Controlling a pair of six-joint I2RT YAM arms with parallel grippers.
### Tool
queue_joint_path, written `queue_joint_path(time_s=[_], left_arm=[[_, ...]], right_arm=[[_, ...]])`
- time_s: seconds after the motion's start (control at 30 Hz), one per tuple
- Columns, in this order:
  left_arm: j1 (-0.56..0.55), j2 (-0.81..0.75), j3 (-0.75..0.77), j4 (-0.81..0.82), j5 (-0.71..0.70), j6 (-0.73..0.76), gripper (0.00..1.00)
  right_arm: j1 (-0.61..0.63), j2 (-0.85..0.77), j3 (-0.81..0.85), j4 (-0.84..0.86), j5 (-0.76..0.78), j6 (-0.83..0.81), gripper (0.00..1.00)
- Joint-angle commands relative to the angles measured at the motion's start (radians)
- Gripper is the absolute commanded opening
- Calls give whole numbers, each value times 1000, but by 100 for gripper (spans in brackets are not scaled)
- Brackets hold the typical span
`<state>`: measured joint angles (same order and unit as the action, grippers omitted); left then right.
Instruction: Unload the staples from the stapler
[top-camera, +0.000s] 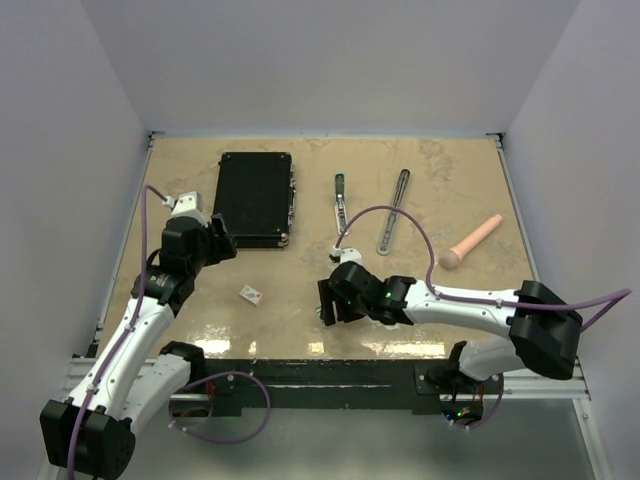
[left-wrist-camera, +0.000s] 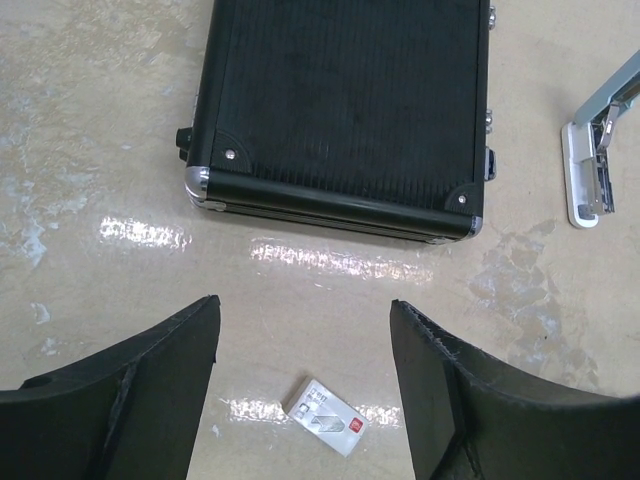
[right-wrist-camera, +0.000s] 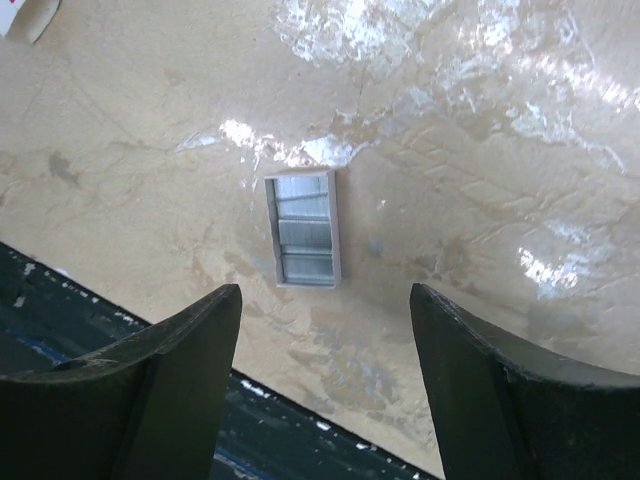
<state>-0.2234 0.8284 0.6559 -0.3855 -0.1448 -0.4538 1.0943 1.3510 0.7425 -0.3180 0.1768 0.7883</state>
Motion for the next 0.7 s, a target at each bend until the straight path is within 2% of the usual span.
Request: queue_joint_path(time_s=[0.0, 0.27, 0.5, 0.67], left_arm=[[4, 8, 1, 19, 8, -22, 73], [6, 41, 2, -35, -68, -117, 71], [19, 81, 22, -141, -110, -256, 55], [36, 116, 25, -139, -72, -250, 54]], right_arm=[[6, 65, 54, 45, 62, -113, 72], [21, 189, 98, 88, 66, -129, 71], [67, 235, 103, 96, 104, -124, 66], [82, 260, 132, 86, 119, -121, 64]])
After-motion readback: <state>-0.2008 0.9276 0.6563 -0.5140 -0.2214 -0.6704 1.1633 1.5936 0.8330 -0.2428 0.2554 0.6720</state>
